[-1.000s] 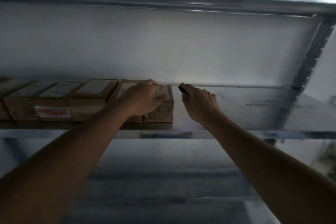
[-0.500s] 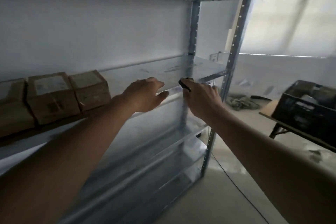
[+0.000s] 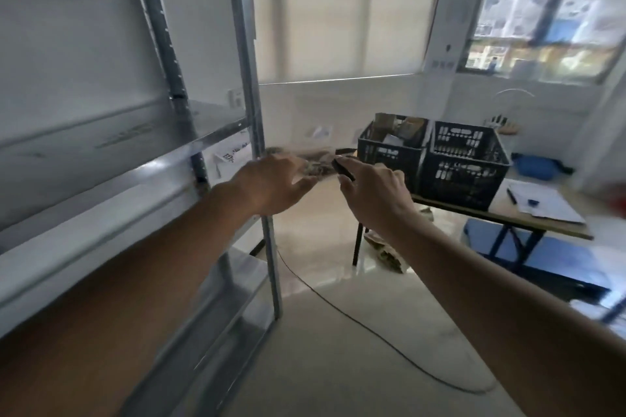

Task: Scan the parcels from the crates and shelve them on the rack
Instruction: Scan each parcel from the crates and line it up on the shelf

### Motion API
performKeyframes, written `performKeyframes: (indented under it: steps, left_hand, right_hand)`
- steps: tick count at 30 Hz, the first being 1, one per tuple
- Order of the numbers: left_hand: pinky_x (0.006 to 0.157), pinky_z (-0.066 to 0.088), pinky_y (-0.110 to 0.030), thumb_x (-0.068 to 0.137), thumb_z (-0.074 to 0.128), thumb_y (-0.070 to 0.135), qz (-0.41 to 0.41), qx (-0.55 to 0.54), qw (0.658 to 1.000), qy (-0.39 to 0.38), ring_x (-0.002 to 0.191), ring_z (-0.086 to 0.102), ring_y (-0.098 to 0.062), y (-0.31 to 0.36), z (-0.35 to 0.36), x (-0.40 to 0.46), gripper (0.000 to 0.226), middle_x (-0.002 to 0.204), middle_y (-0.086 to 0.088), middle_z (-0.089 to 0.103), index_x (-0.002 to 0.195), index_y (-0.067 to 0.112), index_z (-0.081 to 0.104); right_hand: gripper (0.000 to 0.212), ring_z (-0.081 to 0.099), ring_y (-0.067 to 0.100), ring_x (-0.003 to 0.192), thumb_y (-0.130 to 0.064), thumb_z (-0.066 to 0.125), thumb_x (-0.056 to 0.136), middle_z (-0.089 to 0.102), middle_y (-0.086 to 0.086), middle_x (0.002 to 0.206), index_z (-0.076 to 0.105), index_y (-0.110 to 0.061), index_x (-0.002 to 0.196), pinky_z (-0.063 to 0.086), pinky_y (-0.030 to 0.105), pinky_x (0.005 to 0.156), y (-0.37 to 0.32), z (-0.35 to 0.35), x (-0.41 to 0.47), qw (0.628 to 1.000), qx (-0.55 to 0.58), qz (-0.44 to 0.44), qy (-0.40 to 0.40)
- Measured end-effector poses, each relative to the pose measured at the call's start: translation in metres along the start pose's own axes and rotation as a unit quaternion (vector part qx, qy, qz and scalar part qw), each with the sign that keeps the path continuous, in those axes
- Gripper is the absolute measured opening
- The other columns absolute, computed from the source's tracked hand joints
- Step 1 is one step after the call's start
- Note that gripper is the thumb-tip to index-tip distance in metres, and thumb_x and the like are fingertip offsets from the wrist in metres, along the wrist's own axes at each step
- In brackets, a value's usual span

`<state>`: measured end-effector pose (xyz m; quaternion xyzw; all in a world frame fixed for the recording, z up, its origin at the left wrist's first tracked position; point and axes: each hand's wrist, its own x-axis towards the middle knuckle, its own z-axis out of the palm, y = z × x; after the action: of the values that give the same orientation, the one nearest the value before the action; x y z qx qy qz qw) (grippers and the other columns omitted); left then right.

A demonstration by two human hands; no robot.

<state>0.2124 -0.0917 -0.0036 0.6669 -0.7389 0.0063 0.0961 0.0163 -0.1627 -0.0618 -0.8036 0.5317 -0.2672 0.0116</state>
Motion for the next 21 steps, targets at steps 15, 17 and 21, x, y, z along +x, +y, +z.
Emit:
performKeyframes:
  steps: [15,17,21]
  left_hand:
    - [0.118,0.041,-0.046,0.108,0.045,0.056,0.129,-0.046,0.990,-0.034,0.146,0.047,-0.024,0.212,0.099,0.246,0.061,0.158,-0.005,0.050,0.158,0.020,0.047]
    - [0.118,0.041,-0.048,0.108,0.044,0.057,0.142,-0.048,0.988,-0.037,0.146,0.046,-0.024,0.227,0.110,0.283,0.062,0.159,-0.005,0.049,0.159,0.021,0.046]
    - [0.120,0.040,-0.049,0.108,0.046,0.056,0.160,-0.069,0.983,-0.052,0.148,0.044,-0.023,0.248,0.137,0.366,0.062,0.162,-0.003,0.046,0.160,0.022,0.043]
  right_hand:
    - [0.058,0.064,0.035,0.099,-0.058,0.036,0.100,0.070,0.015,0.118,0.038,-0.044,0.156,0.058,0.048,0.082,0.299,-0.031,0.045,0.989,-0.042,0.133,0.055]
    - [0.060,0.065,0.035,0.098,-0.060,0.034,0.098,0.070,0.014,0.118,0.037,-0.044,0.156,0.059,0.048,0.080,0.331,-0.026,0.060,0.986,-0.045,0.153,0.055]
    - [0.057,0.066,0.035,0.101,-0.059,0.034,0.100,0.071,0.012,0.117,0.036,-0.046,0.155,0.056,0.051,0.088,0.391,-0.012,0.104,0.978,-0.060,0.193,0.044]
